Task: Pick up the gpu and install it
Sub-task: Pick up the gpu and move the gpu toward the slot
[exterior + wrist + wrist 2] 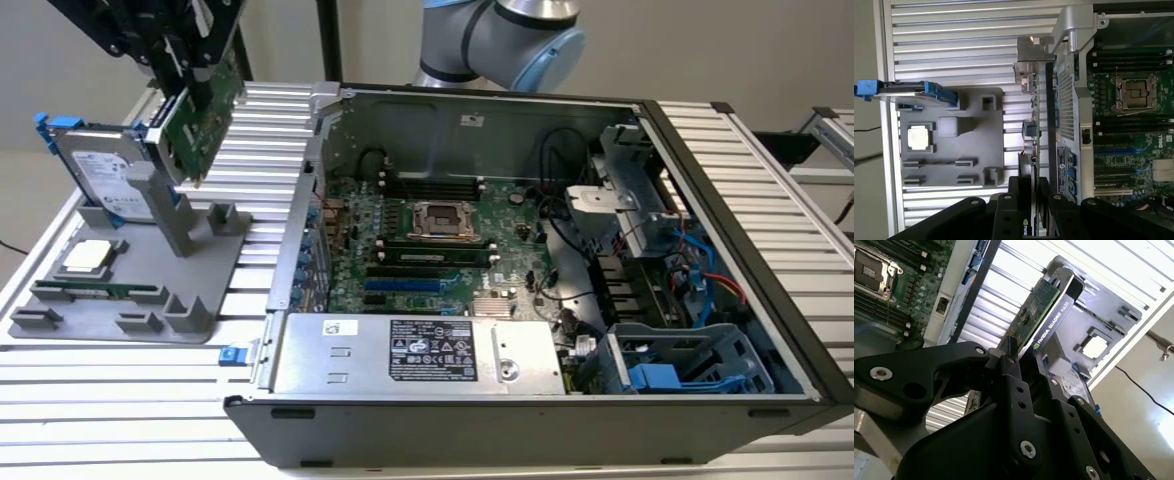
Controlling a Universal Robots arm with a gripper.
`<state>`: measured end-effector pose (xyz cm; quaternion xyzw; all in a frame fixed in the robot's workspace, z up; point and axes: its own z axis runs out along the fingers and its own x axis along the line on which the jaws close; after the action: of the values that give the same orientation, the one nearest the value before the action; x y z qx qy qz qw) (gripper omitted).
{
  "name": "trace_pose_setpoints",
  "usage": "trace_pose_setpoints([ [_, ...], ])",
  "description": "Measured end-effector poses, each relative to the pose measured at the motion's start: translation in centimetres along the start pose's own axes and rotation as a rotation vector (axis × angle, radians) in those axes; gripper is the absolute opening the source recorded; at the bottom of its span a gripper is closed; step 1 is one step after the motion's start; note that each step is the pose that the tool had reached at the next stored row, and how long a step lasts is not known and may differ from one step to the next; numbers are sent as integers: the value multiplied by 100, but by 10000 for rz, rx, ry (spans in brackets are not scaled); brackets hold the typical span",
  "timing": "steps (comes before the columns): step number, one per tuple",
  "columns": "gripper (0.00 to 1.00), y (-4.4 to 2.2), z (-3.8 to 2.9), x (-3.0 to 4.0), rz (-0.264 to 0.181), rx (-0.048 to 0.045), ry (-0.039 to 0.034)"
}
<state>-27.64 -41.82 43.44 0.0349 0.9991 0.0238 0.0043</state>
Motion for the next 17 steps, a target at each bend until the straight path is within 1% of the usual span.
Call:
trace_pose_setpoints([
  [17,0,19,3,-280,-1,0,5],
])
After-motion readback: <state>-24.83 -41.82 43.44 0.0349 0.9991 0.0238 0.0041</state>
